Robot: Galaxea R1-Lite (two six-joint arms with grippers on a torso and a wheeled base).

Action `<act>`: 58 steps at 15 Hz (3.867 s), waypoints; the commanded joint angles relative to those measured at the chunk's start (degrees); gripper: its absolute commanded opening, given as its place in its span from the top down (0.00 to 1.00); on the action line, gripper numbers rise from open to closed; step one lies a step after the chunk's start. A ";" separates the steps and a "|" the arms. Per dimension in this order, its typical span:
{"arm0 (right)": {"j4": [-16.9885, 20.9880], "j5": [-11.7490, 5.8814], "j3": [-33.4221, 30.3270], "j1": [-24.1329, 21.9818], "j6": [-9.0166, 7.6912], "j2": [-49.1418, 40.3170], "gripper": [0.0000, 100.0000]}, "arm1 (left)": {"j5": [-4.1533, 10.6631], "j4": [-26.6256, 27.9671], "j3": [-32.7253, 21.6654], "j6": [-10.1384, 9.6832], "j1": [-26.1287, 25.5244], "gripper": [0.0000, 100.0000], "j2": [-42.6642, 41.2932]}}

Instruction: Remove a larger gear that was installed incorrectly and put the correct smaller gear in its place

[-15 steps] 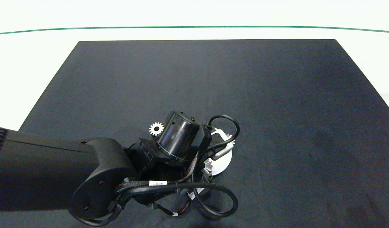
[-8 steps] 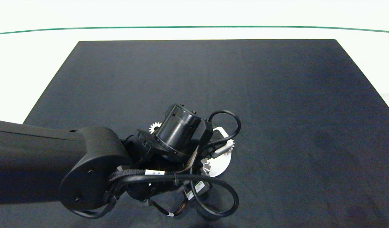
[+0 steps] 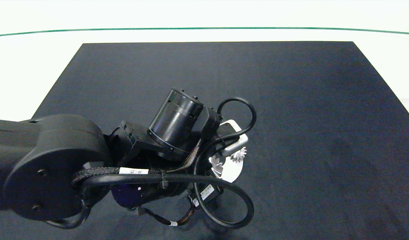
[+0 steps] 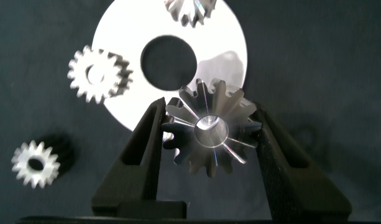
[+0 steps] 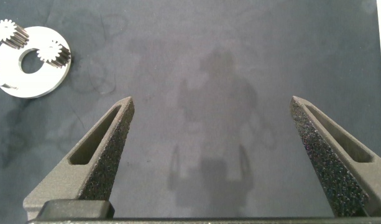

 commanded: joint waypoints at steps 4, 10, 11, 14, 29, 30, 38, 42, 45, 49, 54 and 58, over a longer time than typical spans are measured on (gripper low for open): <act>0.10 0.02 0.11 0.01 -0.03 -0.33 0.00 | 0.04 1.64 3.98 -0.42 6.40 0.72 -7.26; 1.42 -0.16 -0.24 -0.16 -0.03 -1.64 0.00 | 0.04 1.20 9.79 -3.58 13.78 0.72 -10.43; 1.42 -0.16 -0.33 -0.25 -0.03 -1.82 0.00 | 0.04 1.20 10.23 -3.58 14.84 0.72 -10.60; 1.50 -0.16 -0.16 -0.08 -0.03 -1.64 0.00 | -0.48 1.02 12.33 -3.76 17.82 0.72 -10.43; 1.68 -0.16 0.11 -0.16 0.06 -2.26 0.00 | -4.00 -6.45 20.07 -3.49 25.47 0.72 -8.49; 1.68 -0.16 0.20 -0.16 0.06 -2.26 0.00 | -4.00 -6.62 20.42 -3.49 25.47 0.72 -8.49; 1.68 -0.16 0.37 -0.16 0.06 -2.26 0.00 | -4.44 -8.29 20.86 -3.85 25.38 0.00 -8.49; 1.59 -0.16 0.90 -0.16 0.15 -2.26 0.00 | -4.44 -8.47 18.75 -3.93 23.45 0.00 -9.63; 1.59 -0.16 0.90 -0.16 0.15 -2.26 0.00 | -4.35 -8.29 14.88 -4.46 21.69 0.00 -8.93; 1.59 -0.16 0.90 -0.16 0.15 -2.26 0.00 | -4.35 -8.29 10.31 -4.37 21.69 0.00 -5.85; 1.59 -0.16 1.16 -0.08 0.15 -2.26 0.00 | -4.18 -8.20 4.78 -4.37 21.69 0.00 -2.43; 1.59 -0.16 1.51 -0.08 0.15 -2.26 0.00 | -4.26 -8.29 4.07 -4.29 21.78 0.00 -1.28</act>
